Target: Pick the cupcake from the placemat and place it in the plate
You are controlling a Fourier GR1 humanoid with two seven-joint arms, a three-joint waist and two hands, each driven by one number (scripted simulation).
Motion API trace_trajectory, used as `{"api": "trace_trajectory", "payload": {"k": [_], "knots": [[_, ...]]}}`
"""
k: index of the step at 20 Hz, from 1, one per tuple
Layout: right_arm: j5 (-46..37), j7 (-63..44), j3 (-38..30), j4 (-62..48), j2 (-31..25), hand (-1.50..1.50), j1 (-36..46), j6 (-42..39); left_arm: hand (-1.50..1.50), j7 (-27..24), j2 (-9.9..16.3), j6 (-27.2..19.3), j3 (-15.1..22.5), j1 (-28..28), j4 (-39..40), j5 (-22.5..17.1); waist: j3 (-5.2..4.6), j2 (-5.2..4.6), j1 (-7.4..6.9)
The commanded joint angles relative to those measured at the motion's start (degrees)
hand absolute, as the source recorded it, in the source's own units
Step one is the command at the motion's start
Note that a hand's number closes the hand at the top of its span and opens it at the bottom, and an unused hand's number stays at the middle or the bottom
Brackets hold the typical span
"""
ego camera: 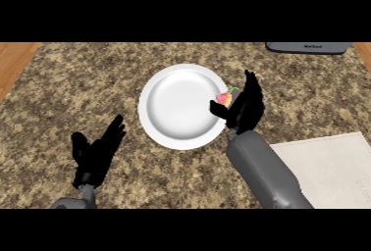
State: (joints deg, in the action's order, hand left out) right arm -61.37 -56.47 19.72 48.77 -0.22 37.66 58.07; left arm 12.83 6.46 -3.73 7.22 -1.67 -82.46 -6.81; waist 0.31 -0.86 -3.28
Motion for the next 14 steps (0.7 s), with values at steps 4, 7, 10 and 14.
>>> {"api": "trace_trajectory", "payload": {"k": [4, 7, 10, 14], "knots": [[7.7, 7.9, -0.2, 2.1, 0.2, -1.5, -1.3, 18.3, 0.0, -1.1, -0.2, -0.8, -0.2, 1.6, 1.6, 1.2, -0.18, 0.28, 1.56], [11.2, 10.2, -2.3, 4.8, 0.0, -1.5, -3.2, 20.7, 0.0, 0.7, 1.6, 1.2, -1.7, 2.1, -0.3, -1.1, -0.19, 0.47, 2.19], [15.0, 11.1, 3.0, 13.3, 0.2, -1.5, -8.7, 19.4, 0.0, -0.2, 2.6, 1.6, -3.2, 3.3, -0.2, -1.4, -0.24, 0.84, 2.88], [20.3, 14.9, 11.9, 28.2, -1.9, -1.5, -19.2, 16.3, 0.0, 0.7, 0.7, 0.6, -2.8, 2.2, 0.7, -1.3, -0.25, 1.01, 3.68]]}}
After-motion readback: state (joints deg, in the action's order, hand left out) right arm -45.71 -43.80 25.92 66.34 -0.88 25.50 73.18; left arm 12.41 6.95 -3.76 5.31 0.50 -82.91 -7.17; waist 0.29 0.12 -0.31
